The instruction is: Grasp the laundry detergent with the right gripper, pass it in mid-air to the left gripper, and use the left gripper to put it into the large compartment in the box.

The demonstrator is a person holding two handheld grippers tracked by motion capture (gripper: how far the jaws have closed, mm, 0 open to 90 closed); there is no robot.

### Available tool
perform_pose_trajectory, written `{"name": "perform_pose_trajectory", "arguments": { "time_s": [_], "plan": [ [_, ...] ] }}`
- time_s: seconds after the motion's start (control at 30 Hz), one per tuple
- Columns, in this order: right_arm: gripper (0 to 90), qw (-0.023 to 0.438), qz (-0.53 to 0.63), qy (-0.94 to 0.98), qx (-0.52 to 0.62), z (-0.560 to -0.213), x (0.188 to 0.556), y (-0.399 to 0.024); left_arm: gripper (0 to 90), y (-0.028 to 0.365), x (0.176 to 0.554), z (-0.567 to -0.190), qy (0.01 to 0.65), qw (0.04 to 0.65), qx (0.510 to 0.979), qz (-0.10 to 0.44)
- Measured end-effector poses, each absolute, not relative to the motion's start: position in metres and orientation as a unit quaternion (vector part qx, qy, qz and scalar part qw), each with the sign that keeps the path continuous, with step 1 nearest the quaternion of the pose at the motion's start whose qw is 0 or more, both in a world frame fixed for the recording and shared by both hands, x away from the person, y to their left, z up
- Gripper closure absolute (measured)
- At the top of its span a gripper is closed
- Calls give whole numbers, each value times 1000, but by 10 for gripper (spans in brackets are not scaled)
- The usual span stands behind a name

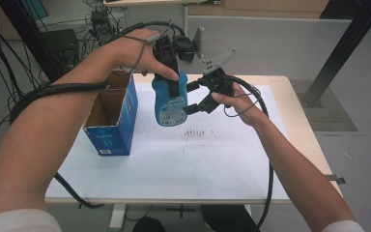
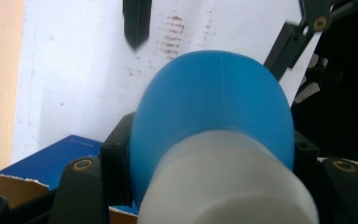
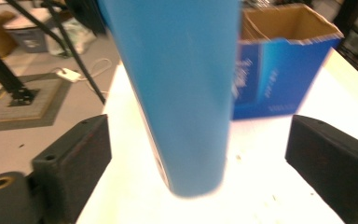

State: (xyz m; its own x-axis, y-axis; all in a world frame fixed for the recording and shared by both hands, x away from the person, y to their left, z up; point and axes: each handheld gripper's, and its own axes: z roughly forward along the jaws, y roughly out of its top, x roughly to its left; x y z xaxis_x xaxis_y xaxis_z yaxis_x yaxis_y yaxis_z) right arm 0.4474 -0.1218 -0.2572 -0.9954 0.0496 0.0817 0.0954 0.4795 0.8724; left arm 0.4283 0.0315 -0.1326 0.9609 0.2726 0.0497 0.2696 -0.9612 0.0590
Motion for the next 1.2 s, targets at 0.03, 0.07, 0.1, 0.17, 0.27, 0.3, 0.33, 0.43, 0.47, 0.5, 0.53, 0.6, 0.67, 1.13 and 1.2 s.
{"name": "perform_pose_trajectory", "arguments": {
  "time_s": [0.03,0.07,0.1,0.17,0.27,0.3,0.33,0.43,0.47,0.5,0.53,0.6,0.67,1.13,1.2],
  "plan": [
    [45,9,-500,-865,-51,-257,446,-125,377,32,429,-132,140,25,989,28],
    [47,1,-488,-871,-56,-258,445,-130,377,33,429,-132,143,26,989,27],
    [43,1,-482,-874,-63,-258,445,-133,377,35,430,-132,151,26,988,27],
    [31,3,-478,-875,-71,-258,446,-135,377,37,430,-131,154,24,987,27],
    [27,2,-460,-884,-87,-257,446,-144,377,40,430,-127,169,26,985,32],
    [27,0,-457,-885,-94,-257,446,-147,376,41,430,-125,172,25,984,35],
    [27,-3,-457,-884,-99,-256,445,-150,377,42,430,-123,177,27,983,37],
    [27,-4,-452,-885,-109,-256,444,-157,376,45,429,-117,189,30,981,41],
    [27,-7,-449,-887,-111,-256,443,-159,376,46,429,-115,194,29,980,41],
    [27,-8,-445,-888,-114,-256,442,-161,376,47,428,-113,199,28,979,43],
    [27,-9,-443,-889,-114,-256,442,-163,376,47,427,-111,202,27,978,46],
    [27,-8,-439,-890,-120,-255,440,-167,376,49,427,-107,214,26,975,50],
    [28,-6,-432,-894,-123,-254,438,-171,376,52,426,-101,227,26,972,54],
    [31,-10,-417,-898,-140,-246,427,-193,376,75,425,-50,332,40,938,94],
    [31,-9,-418,-898,-141,-245,426,-195,376,78,425,-44,349,42,931,100]
  ]
}}
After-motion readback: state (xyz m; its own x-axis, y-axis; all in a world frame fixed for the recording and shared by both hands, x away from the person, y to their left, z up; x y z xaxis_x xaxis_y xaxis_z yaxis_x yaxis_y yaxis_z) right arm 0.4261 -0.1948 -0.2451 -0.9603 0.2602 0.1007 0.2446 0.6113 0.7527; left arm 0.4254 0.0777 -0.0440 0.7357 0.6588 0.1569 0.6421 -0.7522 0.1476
